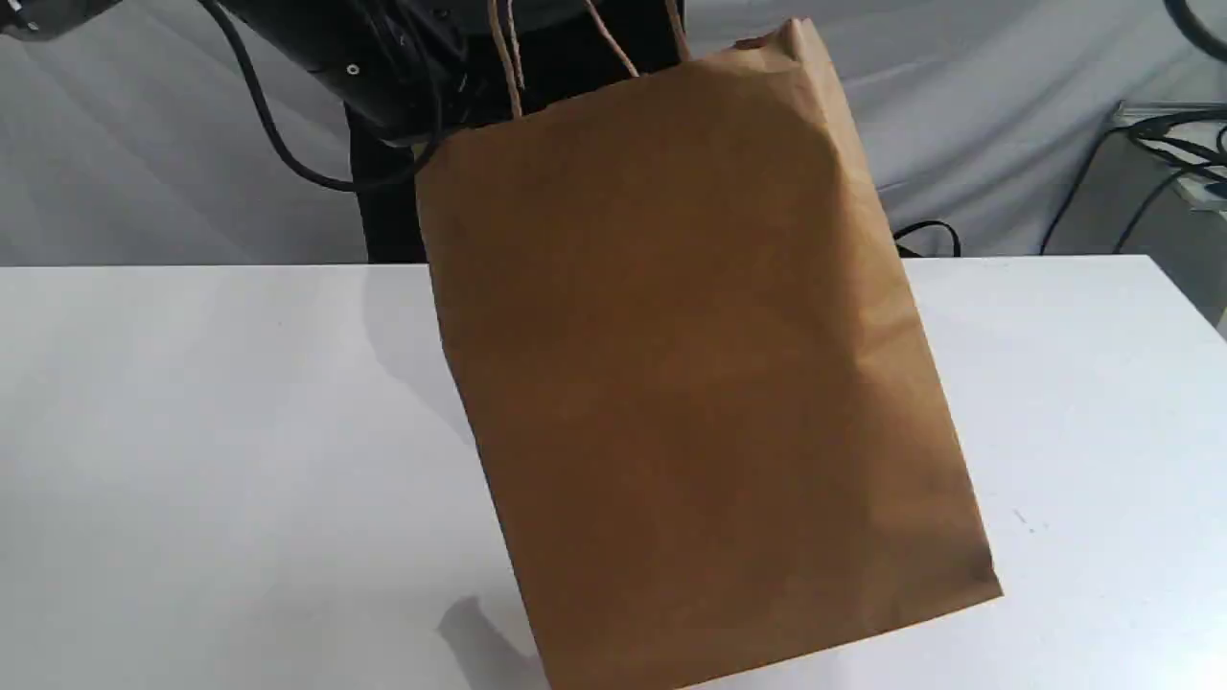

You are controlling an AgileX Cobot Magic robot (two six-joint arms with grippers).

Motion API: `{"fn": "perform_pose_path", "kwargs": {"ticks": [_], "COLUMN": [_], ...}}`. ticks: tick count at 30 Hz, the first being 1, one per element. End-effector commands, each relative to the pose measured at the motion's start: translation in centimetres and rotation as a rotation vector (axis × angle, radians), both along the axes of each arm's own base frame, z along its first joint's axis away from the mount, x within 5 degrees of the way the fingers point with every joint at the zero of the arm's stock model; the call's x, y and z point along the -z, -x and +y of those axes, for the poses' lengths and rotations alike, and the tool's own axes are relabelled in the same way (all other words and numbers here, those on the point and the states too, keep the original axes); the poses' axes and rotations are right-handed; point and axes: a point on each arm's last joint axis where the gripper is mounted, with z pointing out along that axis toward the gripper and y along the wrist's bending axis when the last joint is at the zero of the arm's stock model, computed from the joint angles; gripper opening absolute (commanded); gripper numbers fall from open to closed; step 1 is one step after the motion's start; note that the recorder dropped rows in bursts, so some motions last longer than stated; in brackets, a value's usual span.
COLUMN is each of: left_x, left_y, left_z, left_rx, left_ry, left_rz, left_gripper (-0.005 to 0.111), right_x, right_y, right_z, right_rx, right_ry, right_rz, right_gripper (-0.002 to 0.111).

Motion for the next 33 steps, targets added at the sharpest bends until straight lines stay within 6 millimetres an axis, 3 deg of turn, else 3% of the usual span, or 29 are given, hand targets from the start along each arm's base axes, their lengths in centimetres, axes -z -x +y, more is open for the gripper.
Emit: {"fn": "perform_pose_path", "kwargs": {"ticks": [1,19,28,33], "left_x": [-0.2,-0.3,-1.9,-2.6], "left_y": [0.0,-0.1,0.0,0.0], "left_z": [0.1,0.0,-0.1,-0.1], "left_rx": [-0.012,-0.014,0.005,0.005], "left_ry": [0.001,0.019,0.049,0.056], "left_rz": [0.007,-0.014,-0.092,-0.116], "left_gripper": [0.000,0.000,0.000,0.000], "right_x": [-0.4,-0.5,-0.5,1.2], "right_y": [0.3,0.2,0.3,1.2], "right_z": [0.0,0.0,0.1,1.2], "right_rx": [-0.002,-0.013,-0.059,-0.124], "right_ry": [-0.016,-0.005,0.037,0.079], "right_rz": [-0.001,-0.027,-0.102,-0.153], "right_gripper": [0.000,0.000,0.000,0.000]}}
